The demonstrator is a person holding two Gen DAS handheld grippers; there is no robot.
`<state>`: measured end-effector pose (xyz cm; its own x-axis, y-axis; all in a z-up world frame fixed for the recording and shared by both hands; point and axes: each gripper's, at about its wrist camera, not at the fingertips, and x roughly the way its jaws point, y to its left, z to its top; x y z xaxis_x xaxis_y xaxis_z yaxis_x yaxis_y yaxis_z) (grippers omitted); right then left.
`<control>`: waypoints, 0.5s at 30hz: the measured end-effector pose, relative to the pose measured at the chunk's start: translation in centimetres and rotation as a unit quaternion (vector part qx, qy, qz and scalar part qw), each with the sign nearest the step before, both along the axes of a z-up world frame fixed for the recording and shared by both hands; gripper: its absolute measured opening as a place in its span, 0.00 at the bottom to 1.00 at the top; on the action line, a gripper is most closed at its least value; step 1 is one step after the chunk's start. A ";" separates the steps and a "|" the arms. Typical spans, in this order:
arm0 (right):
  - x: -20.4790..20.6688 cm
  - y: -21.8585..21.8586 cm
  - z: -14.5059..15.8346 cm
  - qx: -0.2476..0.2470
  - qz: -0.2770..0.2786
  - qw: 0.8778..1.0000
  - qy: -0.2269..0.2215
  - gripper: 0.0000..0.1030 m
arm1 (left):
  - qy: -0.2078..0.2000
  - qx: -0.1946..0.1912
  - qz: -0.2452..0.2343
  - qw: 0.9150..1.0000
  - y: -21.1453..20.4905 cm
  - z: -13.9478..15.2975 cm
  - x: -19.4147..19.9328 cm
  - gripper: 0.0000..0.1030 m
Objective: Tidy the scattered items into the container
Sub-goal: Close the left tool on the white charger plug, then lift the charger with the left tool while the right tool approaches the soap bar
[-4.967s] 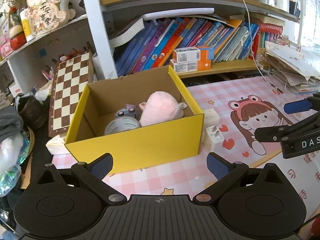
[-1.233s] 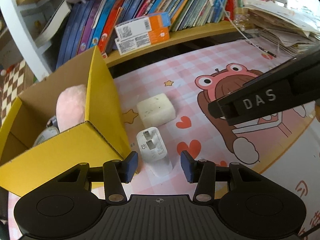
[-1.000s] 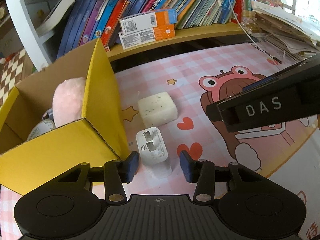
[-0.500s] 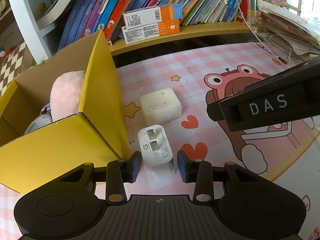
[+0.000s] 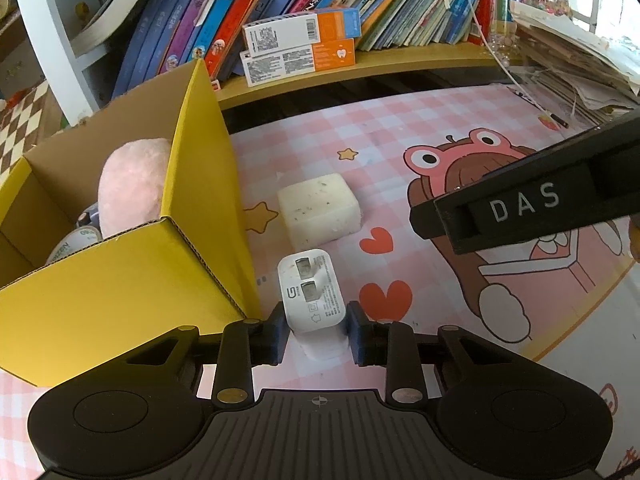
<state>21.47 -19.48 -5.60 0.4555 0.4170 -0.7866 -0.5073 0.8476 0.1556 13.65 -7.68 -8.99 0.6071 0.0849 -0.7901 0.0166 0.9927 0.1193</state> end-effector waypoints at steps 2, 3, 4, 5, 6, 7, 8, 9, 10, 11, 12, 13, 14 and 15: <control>0.0 0.0 0.1 0.000 0.001 1.000 -0.001 0.58 | 0.001 -0.001 -0.005 1.000 0.0 0.1 -0.1 0.27; 0.0 0.1 0.1 0.000 0.001 1.000 -0.001 0.58 | 0.002 -0.001 -0.008 1.000 0.0 0.1 -0.2 0.27; 0.0 0.1 0.1 0.000 0.001 1.000 -0.002 0.58 | 0.002 -0.001 -0.010 1.000 0.0 0.2 -0.3 0.27; 0.0 0.1 0.2 0.000 0.002 1.000 -0.002 0.58 | 0.002 -0.001 -0.013 1.000 0.0 0.2 -0.3 0.27; 0.0 0.1 0.2 0.000 0.001 1.000 -0.003 0.58 | 0.002 -0.001 -0.015 1.000 0.0 0.3 -0.4 0.27; 0.0 0.1 0.2 0.000 0.001 1.000 -0.003 0.58 | 0.002 -0.001 -0.018 1.000 0.0 0.3 -0.5 0.27; 0.0 0.1 0.3 -0.001 0.001 1.000 -0.003 0.58 | 0.003 -0.002 -0.020 1.000 0.0 0.3 -0.6 0.27; 0.1 0.1 0.3 -0.001 0.001 1.000 -0.004 0.58 | 0.004 -0.003 -0.023 1.000 0.0 0.4 -0.7 0.27; 0.1 0.1 0.3 -0.001 0.002 1.000 -0.004 0.58 | 0.006 -0.004 -0.026 1.000 0.0 0.4 -0.8 0.27; 0.1 0.2 0.3 -0.001 0.002 1.000 -0.004 0.58 | 0.007 -0.006 -0.028 1.000 0.0 0.5 -0.9 0.26; 0.1 0.2 0.3 -0.001 0.003 1.000 -0.005 0.58 | 0.009 -0.008 -0.031 0.999 0.1 0.6 -1.1 0.26; 0.1 0.2 0.4 -0.002 0.003 1.000 -0.005 0.58 | 0.010 -0.009 -0.034 0.999 0.1 0.7 -1.2 0.26; 0.2 0.3 0.4 -0.002 0.004 1.000 -0.005 0.58 | 0.010 -0.009 -0.036 0.999 0.2 0.8 -1.3 0.26; 0.2 0.4 0.4 -0.002 0.005 1.000 -0.006 0.58 | 0.011 -0.010 -0.040 0.999 0.3 0.9 -1.5 0.26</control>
